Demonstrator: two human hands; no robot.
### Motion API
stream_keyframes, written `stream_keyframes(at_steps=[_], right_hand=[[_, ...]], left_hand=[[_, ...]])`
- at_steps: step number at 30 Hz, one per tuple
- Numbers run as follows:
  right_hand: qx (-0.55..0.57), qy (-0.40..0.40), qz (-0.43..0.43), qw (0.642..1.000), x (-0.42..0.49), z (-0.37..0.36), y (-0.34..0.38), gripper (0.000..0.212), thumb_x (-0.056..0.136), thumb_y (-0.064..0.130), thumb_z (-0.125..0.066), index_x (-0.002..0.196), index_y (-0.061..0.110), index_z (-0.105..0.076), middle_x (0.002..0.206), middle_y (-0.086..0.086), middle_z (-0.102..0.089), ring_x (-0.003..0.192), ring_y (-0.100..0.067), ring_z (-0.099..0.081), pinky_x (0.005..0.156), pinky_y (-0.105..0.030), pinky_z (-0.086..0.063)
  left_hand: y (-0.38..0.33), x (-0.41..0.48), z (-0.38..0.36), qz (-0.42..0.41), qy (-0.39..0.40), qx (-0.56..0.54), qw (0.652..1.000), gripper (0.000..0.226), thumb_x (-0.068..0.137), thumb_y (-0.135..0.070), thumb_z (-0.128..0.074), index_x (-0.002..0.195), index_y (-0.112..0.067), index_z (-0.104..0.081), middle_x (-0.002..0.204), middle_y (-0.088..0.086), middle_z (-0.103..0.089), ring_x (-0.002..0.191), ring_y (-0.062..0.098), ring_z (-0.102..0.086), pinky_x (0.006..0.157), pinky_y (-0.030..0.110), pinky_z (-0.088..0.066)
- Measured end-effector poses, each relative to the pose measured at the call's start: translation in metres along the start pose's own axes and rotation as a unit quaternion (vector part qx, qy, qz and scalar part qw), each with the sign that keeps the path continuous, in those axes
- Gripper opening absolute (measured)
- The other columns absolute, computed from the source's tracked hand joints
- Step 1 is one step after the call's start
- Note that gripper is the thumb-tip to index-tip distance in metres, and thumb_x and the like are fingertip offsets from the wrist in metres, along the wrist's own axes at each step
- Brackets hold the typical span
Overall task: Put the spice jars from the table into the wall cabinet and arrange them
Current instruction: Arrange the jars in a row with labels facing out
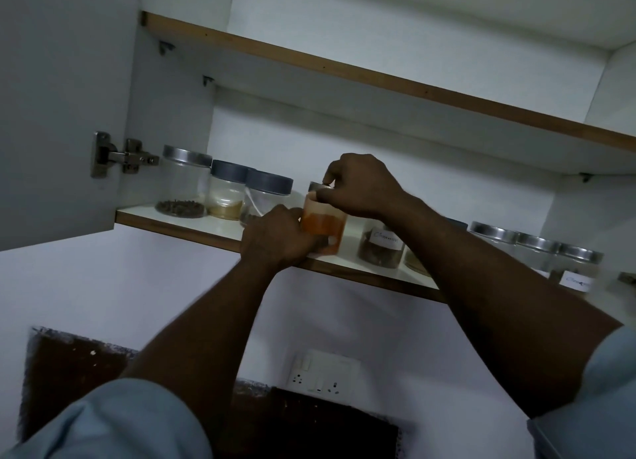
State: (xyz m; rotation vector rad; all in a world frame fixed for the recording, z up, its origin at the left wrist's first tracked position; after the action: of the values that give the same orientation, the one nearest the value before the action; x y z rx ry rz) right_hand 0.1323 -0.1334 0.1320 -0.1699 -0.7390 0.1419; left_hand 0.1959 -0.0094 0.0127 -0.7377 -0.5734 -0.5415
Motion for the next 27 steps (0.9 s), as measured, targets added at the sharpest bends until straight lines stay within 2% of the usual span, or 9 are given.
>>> stream_keyframes(at_steps=[3, 6, 8, 12, 15, 18, 20, 23, 27], right_hand=[[-0.027, 0.007, 0.014, 0.999, -0.005, 0.003, -0.001, 0.044, 0.081, 0.056, -0.063, 0.11, 0.026, -0.075, 0.1, 0.004, -0.067, 0.093, -0.016, -0.062, 0.071, -0.027, -0.036], [-0.047, 0.018, 0.023, 0.998, -0.009, 0.007, -0.003, 0.044, 0.08, 0.048, -0.065, 0.119, 0.028, -0.073, 0.105, 0.005, -0.068, 0.096, -0.016, -0.065, 0.071, -0.026, -0.033], [-0.054, 0.019, 0.017, 0.998, -0.011, 0.008, -0.005, 0.043, 0.08, 0.048, -0.067, 0.12, 0.031, -0.073, 0.105, 0.006, -0.067, 0.095, -0.016, -0.064, 0.072, -0.027, -0.034], [-0.09, -0.037, -0.012, 0.995, -0.015, 0.004, -0.005, 0.045, 0.081, 0.058, -0.068, 0.112, 0.026, -0.074, 0.104, 0.003, -0.07, 0.092, -0.018, -0.066, 0.077, -0.03, -0.045], [-0.15, -0.061, -0.043, 0.986, -0.015, -0.003, -0.002, 0.056, 0.082, 0.067, -0.064, 0.111, 0.019, -0.074, 0.106, -0.003, -0.07, 0.091, -0.022, -0.067, 0.081, -0.034, -0.05], [-0.133, -0.042, -0.057, 0.989, -0.011, -0.004, -0.001, 0.056, 0.083, 0.069, -0.061, 0.099, 0.018, -0.077, 0.096, -0.002, -0.069, 0.085, -0.021, -0.065, 0.081, -0.037, -0.053], [-0.082, -0.018, -0.062, 0.995, -0.009, 0.001, -0.005, 0.048, 0.083, 0.064, -0.063, 0.096, 0.02, -0.079, 0.093, 0.001, -0.071, 0.087, -0.018, -0.066, 0.081, -0.036, -0.053], [0.018, 0.032, -0.07, 0.997, -0.008, 0.003, -0.011, 0.035, 0.078, 0.051, -0.071, 0.102, 0.025, -0.075, 0.106, 0.003, -0.068, 0.097, -0.017, -0.062, 0.08, -0.033, -0.049], [0.07, 0.085, -0.067, 0.992, -0.011, -0.007, -0.014, 0.039, 0.08, 0.043, -0.077, 0.11, 0.024, -0.061, 0.109, 0.004, -0.066, 0.1, -0.02, -0.063, 0.072, -0.029, -0.044]], left_hand=[[0.001, 0.001, -0.002, 0.003, 0.023, -0.019, 1.0, 0.082, 0.076, -0.077, -0.057, 0.14, -0.027, -0.047, 0.126, 0.001, -0.068, 0.11, 0.028, -0.065, 0.092, 0.043, -0.048], [0.002, 0.0, -0.005, 0.019, 0.021, -0.02, 0.999, 0.087, 0.072, -0.083, -0.052, 0.135, -0.024, -0.046, 0.126, 0.002, -0.067, 0.106, 0.027, -0.065, 0.086, 0.041, -0.049], [-0.001, -0.003, -0.005, 0.017, 0.027, -0.011, 0.999, 0.1, 0.061, -0.095, -0.047, 0.132, -0.025, -0.049, 0.124, 0.001, -0.067, 0.103, 0.024, -0.063, 0.081, 0.039, -0.047], [-0.007, -0.001, -0.003, 0.044, 0.041, 0.008, 0.998, 0.128, 0.037, -0.107, -0.041, 0.14, -0.031, -0.044, 0.125, 0.002, -0.065, 0.11, 0.028, -0.063, 0.087, 0.044, -0.051], [-0.006, 0.001, -0.008, 0.055, 0.038, 0.021, 0.998, 0.112, 0.043, -0.101, -0.051, 0.132, -0.034, -0.043, 0.11, -0.002, -0.071, 0.101, 0.026, -0.065, 0.077, 0.036, -0.044], [-0.002, 0.002, -0.01, 0.055, 0.03, 0.01, 0.998, 0.091, 0.056, -0.093, -0.06, 0.123, -0.033, -0.046, 0.106, -0.003, -0.072, 0.096, 0.023, -0.064, 0.075, 0.035, -0.041], [-0.002, 0.003, -0.011, 0.052, 0.037, 0.001, 0.998, 0.093, 0.054, -0.095, -0.057, 0.123, -0.033, -0.048, 0.105, -0.004, -0.072, 0.097, 0.023, -0.064, 0.076, 0.036, -0.042], [-0.005, 0.001, -0.01, 0.043, 0.027, 0.018, 0.999, 0.099, 0.051, -0.099, -0.054, 0.126, -0.034, -0.048, 0.107, -0.004, -0.072, 0.1, 0.024, -0.066, 0.078, 0.037, -0.043], [-0.006, -0.001, -0.011, 0.022, 0.013, 0.044, 0.999, 0.093, 0.062, -0.093, -0.056, 0.132, -0.033, -0.047, 0.114, -0.005, -0.073, 0.104, 0.025, -0.067, 0.083, 0.039, -0.048]])
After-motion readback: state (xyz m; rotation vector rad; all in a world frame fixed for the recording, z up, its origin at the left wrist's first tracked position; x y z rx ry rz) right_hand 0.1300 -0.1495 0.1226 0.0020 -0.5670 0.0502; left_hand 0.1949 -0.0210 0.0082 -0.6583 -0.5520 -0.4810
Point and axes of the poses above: each hand's wrist, its own x-axis towards the middle knuckle, its own z-axis out of the back of the hand, y = z × x, the point moved 3 cm from there along x, towards the middle knuckle
